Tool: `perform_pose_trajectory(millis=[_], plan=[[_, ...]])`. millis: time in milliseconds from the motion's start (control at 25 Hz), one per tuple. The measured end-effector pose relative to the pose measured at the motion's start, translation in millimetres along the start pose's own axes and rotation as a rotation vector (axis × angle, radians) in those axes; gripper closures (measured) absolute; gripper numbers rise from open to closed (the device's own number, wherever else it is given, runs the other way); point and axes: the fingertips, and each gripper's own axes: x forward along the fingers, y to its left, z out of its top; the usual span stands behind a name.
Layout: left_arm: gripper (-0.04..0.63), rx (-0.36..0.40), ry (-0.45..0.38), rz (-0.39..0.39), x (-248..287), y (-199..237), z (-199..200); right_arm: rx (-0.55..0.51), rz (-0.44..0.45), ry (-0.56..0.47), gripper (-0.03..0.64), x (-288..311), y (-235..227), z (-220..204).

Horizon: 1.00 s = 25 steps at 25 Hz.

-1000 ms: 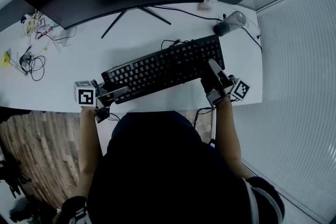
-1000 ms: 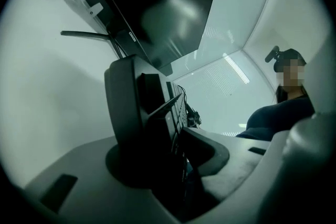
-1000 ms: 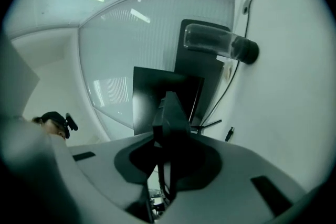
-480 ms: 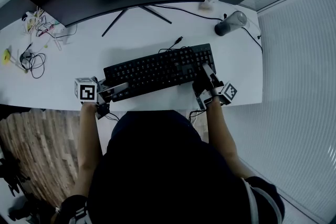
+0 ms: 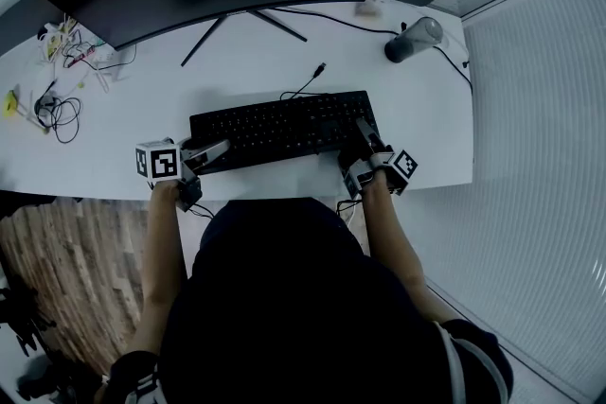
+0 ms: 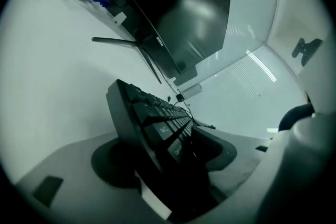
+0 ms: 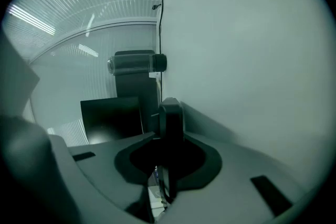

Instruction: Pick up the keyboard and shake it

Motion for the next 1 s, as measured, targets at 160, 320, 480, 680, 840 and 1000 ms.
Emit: perform_pose_trajectory(millis=[160, 320, 480, 680, 840, 1000], plan=[[0.269, 0.043, -0.046, 0.105, -6, 9, 8, 0.015, -0.045, -0.037, 0.529, -3, 5, -2], [0.235, 0.077, -0.075, 0.186, -12, 14, 12, 0.032, -0.043, -0.038, 0.529, -3, 10, -5], [0.221, 0.072, -0.099, 0.187, -16, 14, 9, 0.061, -0.009, -0.023, 0.528, -2, 13, -9], [0.221, 0.053, -0.185, 0.208, -34, 20, 12, 0.115, 0.013, -0.063, 0.526, -4, 11, -8], [0.221, 0.128, -0.174, 0.257, -48, 22, 7, 0.152, 0.032, -0.114, 0.526, -4, 10, 2], [0.221, 0.458, -0.083, 0.431, -46, 9, 11, 0.135, 0.039, -0.112, 0.526, 0, 12, 4]])
